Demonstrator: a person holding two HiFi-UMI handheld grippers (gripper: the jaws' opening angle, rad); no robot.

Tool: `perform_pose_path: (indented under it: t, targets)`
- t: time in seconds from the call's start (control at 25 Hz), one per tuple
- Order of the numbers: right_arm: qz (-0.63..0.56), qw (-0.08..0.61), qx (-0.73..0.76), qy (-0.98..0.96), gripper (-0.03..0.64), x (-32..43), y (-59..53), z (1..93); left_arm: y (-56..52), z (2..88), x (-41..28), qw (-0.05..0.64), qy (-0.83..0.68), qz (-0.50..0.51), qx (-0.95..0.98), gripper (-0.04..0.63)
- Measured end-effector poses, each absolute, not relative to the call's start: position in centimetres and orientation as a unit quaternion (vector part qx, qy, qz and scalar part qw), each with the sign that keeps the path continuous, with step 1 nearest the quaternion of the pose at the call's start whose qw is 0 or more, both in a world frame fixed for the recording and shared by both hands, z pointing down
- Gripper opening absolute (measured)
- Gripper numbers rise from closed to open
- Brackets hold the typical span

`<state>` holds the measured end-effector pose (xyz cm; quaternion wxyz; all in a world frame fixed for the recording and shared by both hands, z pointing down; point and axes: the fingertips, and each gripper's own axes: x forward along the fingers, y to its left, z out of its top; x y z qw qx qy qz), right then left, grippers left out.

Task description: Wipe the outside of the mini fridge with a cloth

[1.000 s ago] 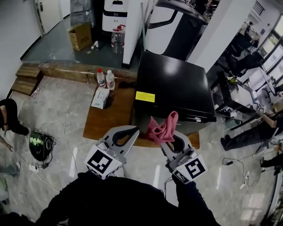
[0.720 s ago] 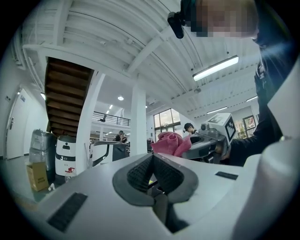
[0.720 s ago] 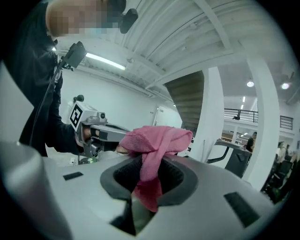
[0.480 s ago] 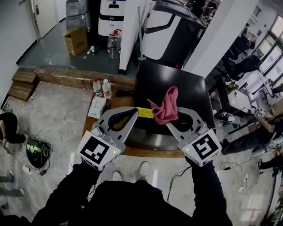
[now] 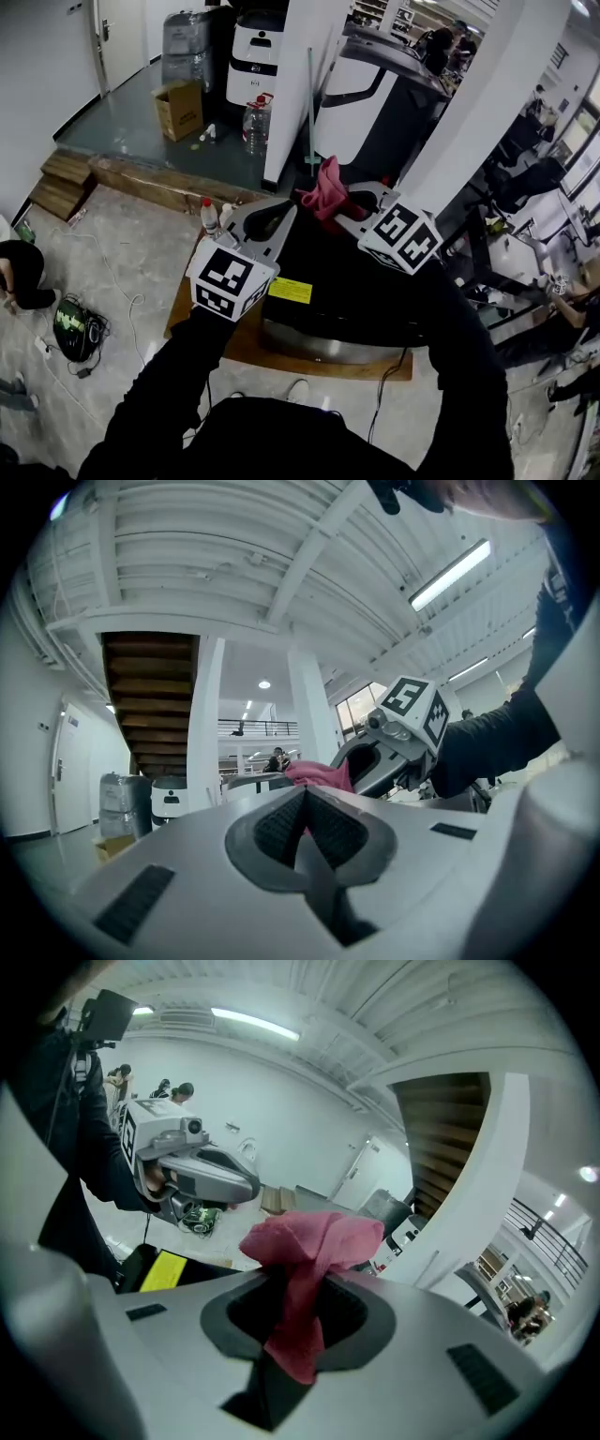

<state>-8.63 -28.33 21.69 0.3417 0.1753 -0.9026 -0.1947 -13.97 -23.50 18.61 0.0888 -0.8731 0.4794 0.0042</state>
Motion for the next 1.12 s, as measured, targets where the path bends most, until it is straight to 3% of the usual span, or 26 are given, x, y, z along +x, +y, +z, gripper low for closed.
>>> perform_pose_path:
  t: [0.44,1.12]
  targets:
    - [-0.163,0.422,0.116,-0.884,0.092,-11.5,-41.8,30.2,-35.5,23.1,-13.5,0.022,0.531,-0.038,-0.846,0.006]
    - [-0.119,0.436,0.117,-0.884,0.087,-8.6,-43.4,32.9,-35.1,21.8,-8.4,-0.002,0.51,-0.027,-0.859,0.006]
